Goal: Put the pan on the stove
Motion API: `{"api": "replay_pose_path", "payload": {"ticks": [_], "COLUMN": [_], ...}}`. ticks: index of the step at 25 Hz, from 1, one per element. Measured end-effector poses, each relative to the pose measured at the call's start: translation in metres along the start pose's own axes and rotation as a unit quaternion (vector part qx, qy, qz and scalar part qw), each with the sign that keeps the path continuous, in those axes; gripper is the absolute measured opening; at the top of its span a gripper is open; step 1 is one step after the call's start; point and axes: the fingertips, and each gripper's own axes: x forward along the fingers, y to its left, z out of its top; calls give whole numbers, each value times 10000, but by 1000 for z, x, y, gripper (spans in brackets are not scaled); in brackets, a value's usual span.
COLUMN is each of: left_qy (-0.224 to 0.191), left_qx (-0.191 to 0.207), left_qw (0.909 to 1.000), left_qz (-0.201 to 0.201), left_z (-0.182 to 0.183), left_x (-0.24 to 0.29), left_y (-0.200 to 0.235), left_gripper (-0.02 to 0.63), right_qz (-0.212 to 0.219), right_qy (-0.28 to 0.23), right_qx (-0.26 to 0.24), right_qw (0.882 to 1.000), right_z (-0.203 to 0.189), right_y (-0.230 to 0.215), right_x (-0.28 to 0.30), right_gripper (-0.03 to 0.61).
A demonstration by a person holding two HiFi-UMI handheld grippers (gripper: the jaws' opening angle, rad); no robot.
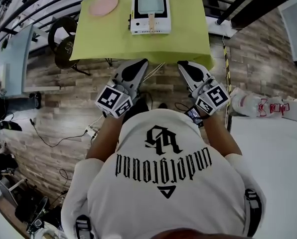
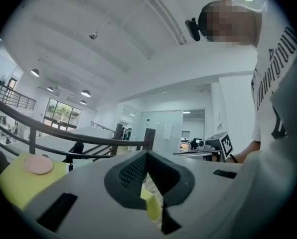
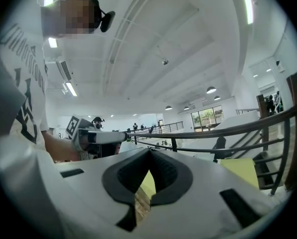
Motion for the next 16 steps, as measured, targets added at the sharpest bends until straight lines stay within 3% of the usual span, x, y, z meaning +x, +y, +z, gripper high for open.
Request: {"api": "replay_pose_path", "payload": {"ticks": [6,16], "left_qy": [52,33], "left_qx": [51,46], "left_qw": [9999,9998], "left_qz": [91,186], "left_z": [-11,-10], "left_x": [-13,-31], "left_y": [-29,-39], "left_gripper": [3,3], "right_qz": [17,13], "right_qy": [-33,-23], "right_qx": [-60,-83], "right_qw": [10000,10000], "right_z": [-2,-1], "right_y": [15,32], "right_x": [-32,-43], "right_gripper": [-2,-2]}}
